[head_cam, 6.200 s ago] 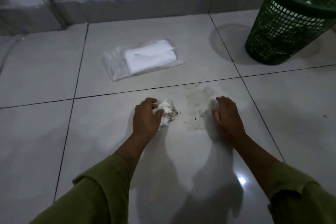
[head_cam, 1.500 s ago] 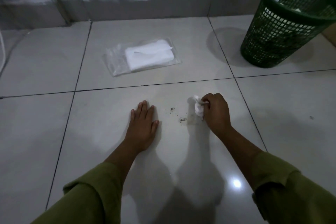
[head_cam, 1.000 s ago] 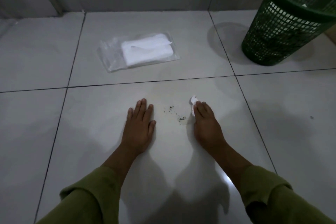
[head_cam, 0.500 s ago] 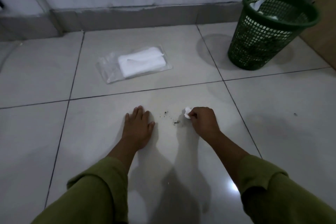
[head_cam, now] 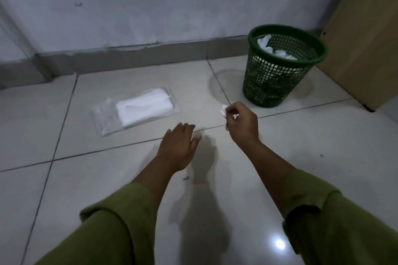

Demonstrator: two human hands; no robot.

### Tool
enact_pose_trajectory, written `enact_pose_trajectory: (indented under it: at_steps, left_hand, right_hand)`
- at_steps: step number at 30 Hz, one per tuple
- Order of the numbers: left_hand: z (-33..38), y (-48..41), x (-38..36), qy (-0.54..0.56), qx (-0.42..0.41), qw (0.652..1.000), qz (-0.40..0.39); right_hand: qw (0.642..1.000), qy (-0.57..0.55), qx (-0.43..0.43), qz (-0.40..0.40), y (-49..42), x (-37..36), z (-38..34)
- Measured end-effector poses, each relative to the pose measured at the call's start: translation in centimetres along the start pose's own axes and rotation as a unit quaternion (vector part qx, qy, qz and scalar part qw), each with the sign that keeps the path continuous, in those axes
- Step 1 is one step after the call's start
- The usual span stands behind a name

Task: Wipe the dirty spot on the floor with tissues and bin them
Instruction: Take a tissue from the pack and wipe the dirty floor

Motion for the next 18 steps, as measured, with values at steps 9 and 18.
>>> enact_pose_trajectory:
  at_steps: [9,18]
  left_hand:
    - [5.4,-9.3,5.0,-0.023,-0.095,0.994,0.041]
    - [7.7,-16.2,6.6,-0.055,-0.133,0.988,0.054]
  right_hand:
    - [0.992,-0.002,0.072,0.099,-8.2,6.7,-5.9]
    - [0.975,-0.001,0.069,0.21,-16.0,12.1,-6.8]
Point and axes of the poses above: each hand's wrist, its own y-axis away from the middle knuckle, its own x-axis out of the back of the hand, z = x × y, the point moved 10 cm from there along -y, towards the middle knuckle, and after that the axes turned 11 degrees about -x, right-handed, at the moved point
